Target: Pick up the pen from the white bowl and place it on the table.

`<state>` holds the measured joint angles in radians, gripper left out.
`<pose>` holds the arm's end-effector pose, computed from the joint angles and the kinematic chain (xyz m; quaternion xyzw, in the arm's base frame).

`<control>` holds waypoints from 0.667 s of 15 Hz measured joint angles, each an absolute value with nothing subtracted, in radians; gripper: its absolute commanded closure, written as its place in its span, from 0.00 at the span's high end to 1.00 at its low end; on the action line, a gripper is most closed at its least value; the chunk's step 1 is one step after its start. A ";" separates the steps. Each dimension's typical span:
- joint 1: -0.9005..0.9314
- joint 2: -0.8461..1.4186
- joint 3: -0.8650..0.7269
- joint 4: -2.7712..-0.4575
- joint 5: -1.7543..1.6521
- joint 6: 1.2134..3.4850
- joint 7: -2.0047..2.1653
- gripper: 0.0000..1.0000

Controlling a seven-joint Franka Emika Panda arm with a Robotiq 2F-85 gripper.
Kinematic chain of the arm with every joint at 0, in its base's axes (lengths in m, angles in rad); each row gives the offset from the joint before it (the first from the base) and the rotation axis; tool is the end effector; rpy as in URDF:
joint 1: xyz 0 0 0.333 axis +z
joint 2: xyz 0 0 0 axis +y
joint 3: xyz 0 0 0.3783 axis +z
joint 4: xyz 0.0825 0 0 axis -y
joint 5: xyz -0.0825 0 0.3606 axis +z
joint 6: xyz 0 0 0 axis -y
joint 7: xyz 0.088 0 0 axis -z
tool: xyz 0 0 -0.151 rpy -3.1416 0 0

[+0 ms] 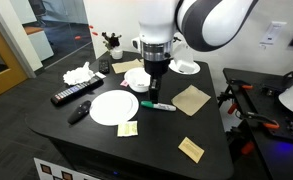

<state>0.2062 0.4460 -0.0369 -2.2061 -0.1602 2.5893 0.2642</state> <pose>0.5506 0.0934 0.2032 0.9981 0.0236 -0.0206 0.0535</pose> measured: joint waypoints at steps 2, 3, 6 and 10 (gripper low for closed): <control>0.227 0.400 -0.064 -2.213 -0.208 2.589 0.314 1.00; 0.234 0.372 -0.073 -2.218 -0.229 2.588 0.333 1.00; 0.237 0.274 -0.077 -2.242 -0.279 2.582 0.367 1.00; 0.233 0.152 -0.076 -2.275 -0.340 2.577 0.422 1.00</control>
<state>0.2332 0.1524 -0.0761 -2.2752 -0.3397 2.5770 0.4224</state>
